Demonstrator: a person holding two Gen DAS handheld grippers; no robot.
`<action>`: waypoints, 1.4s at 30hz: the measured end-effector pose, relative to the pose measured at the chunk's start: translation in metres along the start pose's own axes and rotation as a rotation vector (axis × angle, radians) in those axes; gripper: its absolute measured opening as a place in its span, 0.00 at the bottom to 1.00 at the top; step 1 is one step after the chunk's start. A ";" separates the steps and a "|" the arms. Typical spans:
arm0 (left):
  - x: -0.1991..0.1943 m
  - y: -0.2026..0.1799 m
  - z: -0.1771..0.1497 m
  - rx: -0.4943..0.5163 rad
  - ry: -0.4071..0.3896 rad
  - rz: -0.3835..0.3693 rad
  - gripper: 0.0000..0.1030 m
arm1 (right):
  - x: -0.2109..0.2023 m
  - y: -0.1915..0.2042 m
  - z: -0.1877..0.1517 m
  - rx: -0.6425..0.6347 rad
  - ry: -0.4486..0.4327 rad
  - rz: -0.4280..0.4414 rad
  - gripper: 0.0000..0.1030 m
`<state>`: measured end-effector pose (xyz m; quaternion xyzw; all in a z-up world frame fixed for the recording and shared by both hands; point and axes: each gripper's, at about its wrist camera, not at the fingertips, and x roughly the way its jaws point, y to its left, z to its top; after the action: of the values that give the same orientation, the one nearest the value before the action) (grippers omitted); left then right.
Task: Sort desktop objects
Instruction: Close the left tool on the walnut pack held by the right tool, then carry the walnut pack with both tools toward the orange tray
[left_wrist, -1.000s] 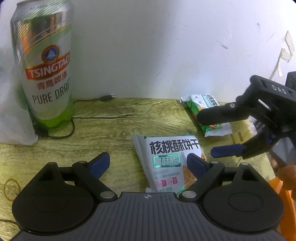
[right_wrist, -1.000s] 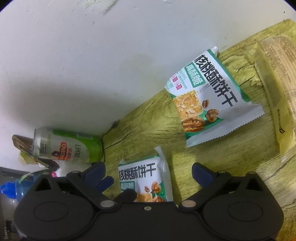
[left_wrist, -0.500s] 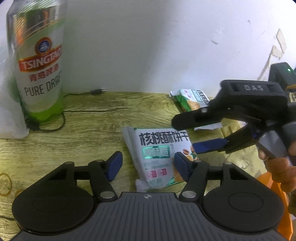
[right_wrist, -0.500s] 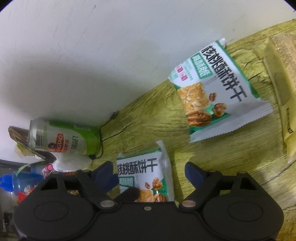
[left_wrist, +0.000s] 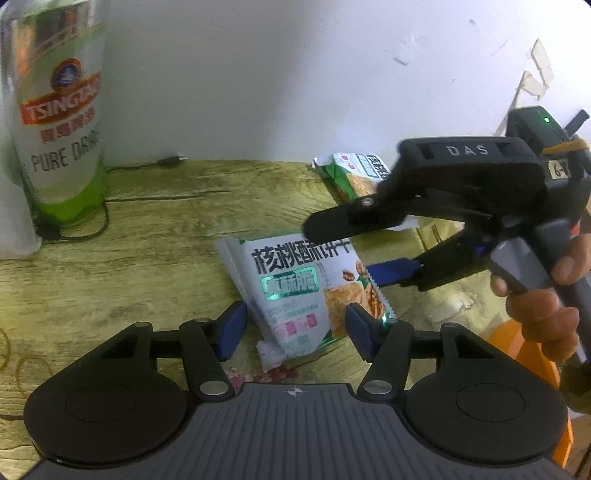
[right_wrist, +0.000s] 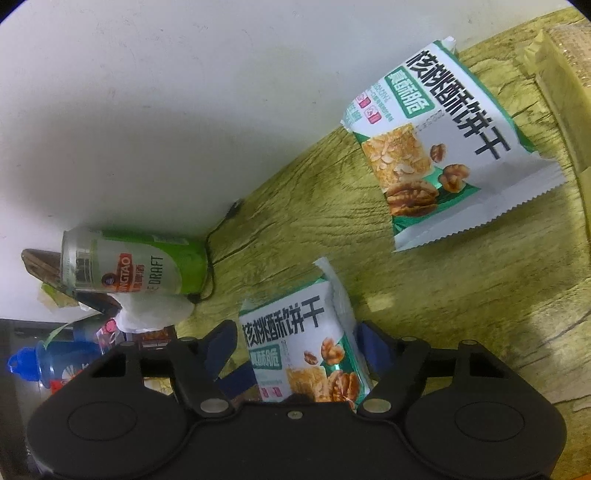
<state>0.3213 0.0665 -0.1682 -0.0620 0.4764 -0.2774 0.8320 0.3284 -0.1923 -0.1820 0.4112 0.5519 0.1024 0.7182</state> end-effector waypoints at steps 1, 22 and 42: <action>0.000 0.003 0.001 -0.013 -0.002 0.005 0.58 | -0.002 -0.001 0.001 0.000 -0.006 -0.005 0.70; 0.003 -0.010 0.007 -0.014 -0.014 0.018 0.58 | 0.004 0.002 0.001 -0.035 -0.010 -0.032 0.55; -0.009 -0.021 0.014 -0.017 -0.010 0.061 0.58 | -0.011 0.011 -0.006 -0.049 -0.020 -0.003 0.55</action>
<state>0.3207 0.0513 -0.1467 -0.0559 0.4763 -0.2475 0.8419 0.3219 -0.1889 -0.1665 0.3935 0.5427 0.1107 0.7337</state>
